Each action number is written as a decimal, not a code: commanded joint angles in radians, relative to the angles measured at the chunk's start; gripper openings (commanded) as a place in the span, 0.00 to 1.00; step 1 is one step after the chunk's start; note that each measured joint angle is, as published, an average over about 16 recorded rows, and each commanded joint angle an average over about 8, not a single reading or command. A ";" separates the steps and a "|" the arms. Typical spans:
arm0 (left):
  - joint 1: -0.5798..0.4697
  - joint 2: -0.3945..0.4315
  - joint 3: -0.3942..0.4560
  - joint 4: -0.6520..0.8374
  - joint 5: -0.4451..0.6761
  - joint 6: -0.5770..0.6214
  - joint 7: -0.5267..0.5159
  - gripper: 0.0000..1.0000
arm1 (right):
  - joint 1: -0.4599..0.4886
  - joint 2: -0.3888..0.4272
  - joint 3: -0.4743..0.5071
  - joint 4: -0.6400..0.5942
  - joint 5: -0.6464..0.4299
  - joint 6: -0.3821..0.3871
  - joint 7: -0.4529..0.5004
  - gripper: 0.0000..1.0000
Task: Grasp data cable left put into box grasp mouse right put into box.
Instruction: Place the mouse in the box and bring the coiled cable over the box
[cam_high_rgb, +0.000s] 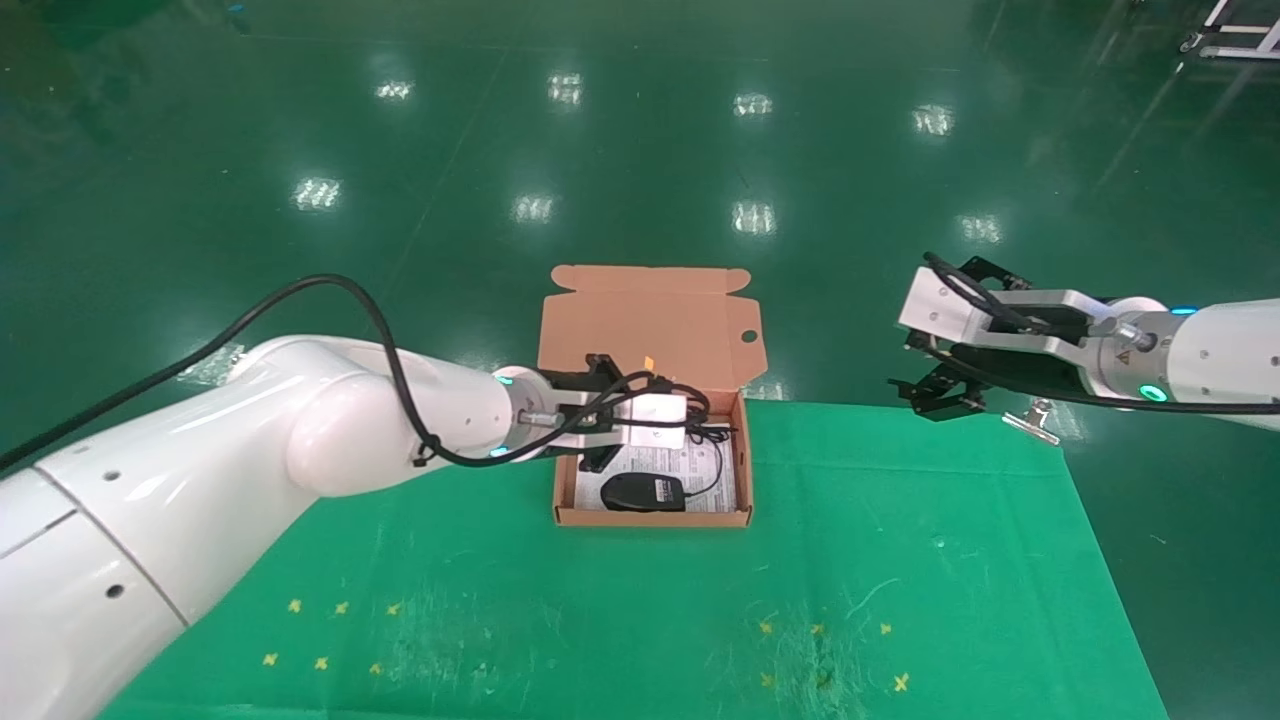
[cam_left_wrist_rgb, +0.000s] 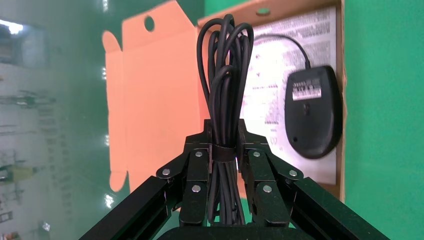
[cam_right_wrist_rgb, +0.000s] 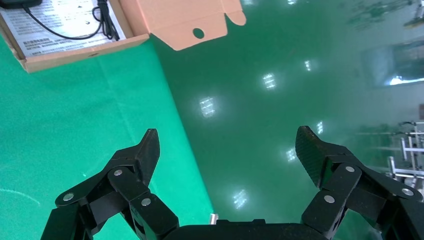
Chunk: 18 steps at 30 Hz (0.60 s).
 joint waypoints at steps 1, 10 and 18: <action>-0.006 0.001 0.032 0.003 -0.026 -0.022 -0.006 0.00 | 0.000 0.015 0.000 0.025 -0.017 -0.001 0.019 1.00; -0.032 0.003 0.115 0.008 -0.108 -0.060 -0.027 0.87 | 0.001 0.035 -0.001 0.063 -0.047 -0.010 0.059 1.00; -0.036 0.002 0.120 0.008 -0.113 -0.063 -0.028 1.00 | 0.001 0.036 -0.001 0.064 -0.050 -0.011 0.060 1.00</action>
